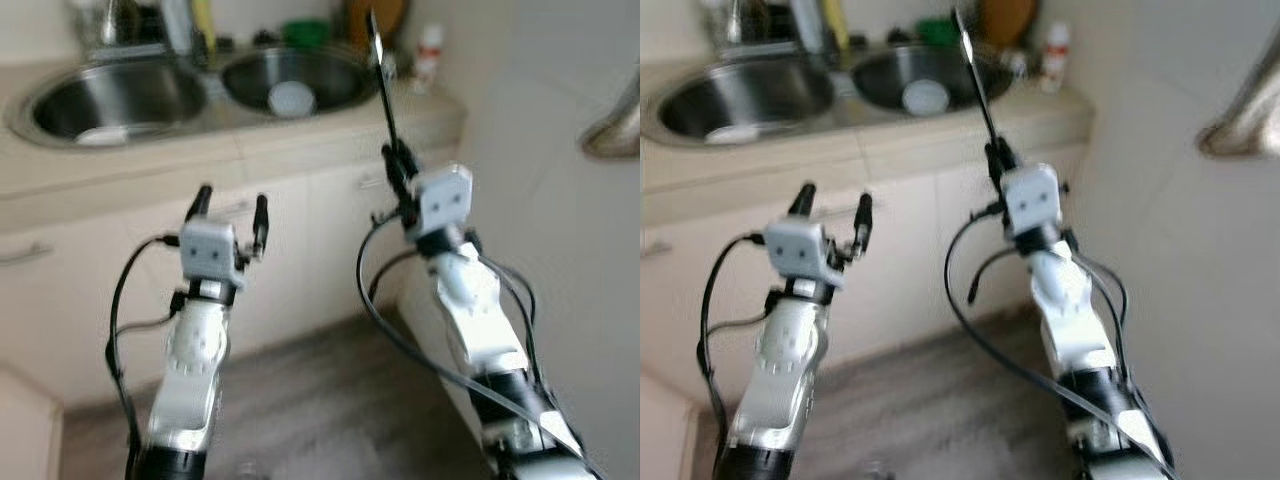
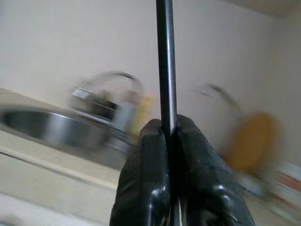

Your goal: Kitchen organization

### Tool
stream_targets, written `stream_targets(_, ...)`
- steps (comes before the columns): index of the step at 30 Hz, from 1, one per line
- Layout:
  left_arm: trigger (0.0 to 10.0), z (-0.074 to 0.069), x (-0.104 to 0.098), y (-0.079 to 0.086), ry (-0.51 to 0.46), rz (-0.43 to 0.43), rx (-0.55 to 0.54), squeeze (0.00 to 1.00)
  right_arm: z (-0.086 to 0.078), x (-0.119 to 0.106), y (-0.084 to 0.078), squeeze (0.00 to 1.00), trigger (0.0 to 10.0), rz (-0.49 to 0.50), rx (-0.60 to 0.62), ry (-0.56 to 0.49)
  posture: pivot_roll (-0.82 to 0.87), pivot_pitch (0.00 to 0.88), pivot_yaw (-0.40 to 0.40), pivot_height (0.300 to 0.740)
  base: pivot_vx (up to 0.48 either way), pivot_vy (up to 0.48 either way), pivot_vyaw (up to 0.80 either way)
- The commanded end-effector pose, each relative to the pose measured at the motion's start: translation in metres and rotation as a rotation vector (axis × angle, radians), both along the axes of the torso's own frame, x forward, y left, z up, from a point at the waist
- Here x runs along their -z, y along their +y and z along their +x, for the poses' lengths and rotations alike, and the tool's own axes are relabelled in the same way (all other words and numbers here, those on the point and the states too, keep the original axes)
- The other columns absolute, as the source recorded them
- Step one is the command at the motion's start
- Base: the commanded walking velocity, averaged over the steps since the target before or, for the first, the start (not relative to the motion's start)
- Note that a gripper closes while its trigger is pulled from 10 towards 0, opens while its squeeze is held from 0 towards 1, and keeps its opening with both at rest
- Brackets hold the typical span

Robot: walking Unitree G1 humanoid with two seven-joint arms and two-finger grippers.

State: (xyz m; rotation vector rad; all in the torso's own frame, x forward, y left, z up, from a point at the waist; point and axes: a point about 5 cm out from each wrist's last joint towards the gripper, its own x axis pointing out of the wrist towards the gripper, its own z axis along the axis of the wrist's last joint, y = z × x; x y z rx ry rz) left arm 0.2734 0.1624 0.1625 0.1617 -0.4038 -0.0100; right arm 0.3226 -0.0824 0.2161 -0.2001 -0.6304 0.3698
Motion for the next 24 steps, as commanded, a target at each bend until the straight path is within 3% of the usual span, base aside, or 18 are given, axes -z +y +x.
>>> stream_targets(1, 10.0, -0.0005, -0.0029, -0.0026, -0.014, 0.004, 0.007, 0.0, -0.0002, -0.0001, -0.0028, 0.0, 0.0, 0.003, 0.007, -0.011, 0.07, 0.009, -0.053, 0.74, 0.337, 0.0, 0.8)
stream_targets(4, 10.0, -0.0007, -0.0025, -0.0029, -0.013, 0.003, 0.006, 0.0, 0.0002, -0.0011, -0.0028, 0.0, 0.0, 0.011, 0.006, -0.016, 0.07, 0.009, -0.053, 0.74, 0.337, 0.0, 0.65)
stream_targets(18, 10.0, -0.0004, -0.0001, -0.0042, -0.007, 0.002, 0.012, 0.0, 0.0043, -0.0078, -0.0017, 0.0, 0.0, 0.03, 0.005, -0.039, 0.07, 0.0, -0.053, 0.74, 0.34, 0.0, 0.0)
stream_targets(24, 10.0, -0.0004, -0.0002, -0.0036, -0.007, 0.005, 0.011, 0.0, 0.0053, -0.0101, 0.0018, 0.0, 0.0, 0.052, -0.002, -0.041, 0.07, 0.0, -0.053, 0.74, 0.369, 0.0, 0.67)
